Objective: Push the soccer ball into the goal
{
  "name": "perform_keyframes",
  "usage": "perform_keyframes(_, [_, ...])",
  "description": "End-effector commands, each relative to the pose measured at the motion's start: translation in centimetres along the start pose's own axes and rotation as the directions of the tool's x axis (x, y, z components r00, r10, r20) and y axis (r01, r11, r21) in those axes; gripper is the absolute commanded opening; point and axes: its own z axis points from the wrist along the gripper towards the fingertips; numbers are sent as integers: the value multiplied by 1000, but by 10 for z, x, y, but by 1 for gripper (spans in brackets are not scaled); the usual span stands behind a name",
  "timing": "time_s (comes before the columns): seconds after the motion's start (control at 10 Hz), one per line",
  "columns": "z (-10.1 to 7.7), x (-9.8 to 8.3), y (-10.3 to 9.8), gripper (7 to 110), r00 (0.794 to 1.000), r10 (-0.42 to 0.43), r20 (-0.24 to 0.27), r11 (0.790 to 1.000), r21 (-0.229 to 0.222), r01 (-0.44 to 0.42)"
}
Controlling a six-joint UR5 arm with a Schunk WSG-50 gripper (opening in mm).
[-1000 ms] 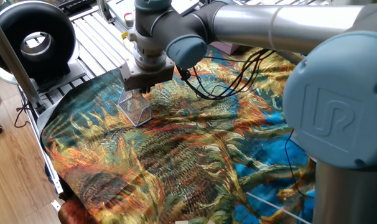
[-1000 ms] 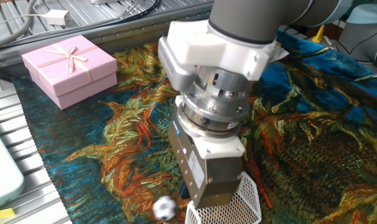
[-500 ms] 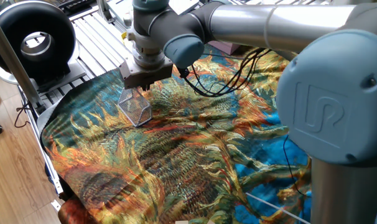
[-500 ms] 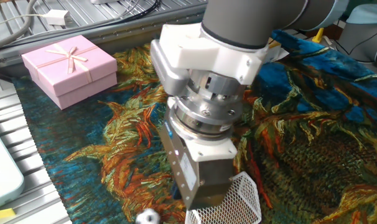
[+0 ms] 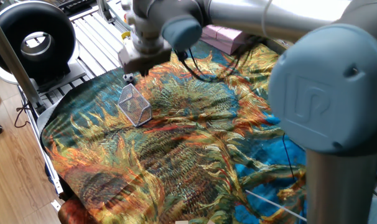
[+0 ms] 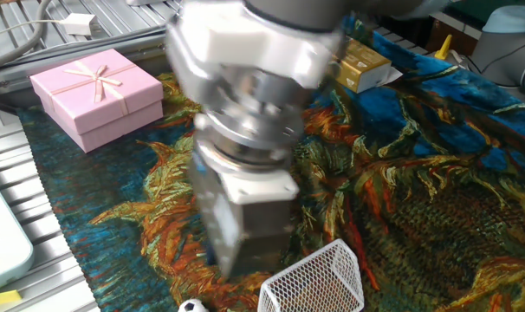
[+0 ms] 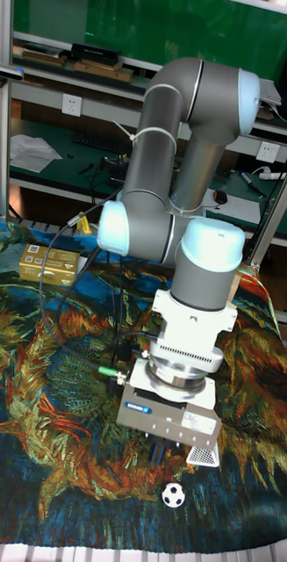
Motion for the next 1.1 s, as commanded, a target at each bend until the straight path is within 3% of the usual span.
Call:
perform_keyframes(0.0, [-9, -47, 14, 7, 1000, 12, 19, 999, -50, -11])
perform_keyframes(0.4, [17, -70, 30, 7, 998, -12, 66, 996, -85, 18])
perform_keyframes(0.7, [28, -78, 34, 7, 996, -10, 91, 996, -83, 17])
perform_keyframes(1.0, [34, -85, 40, 7, 994, 30, 109, 994, -112, -17])
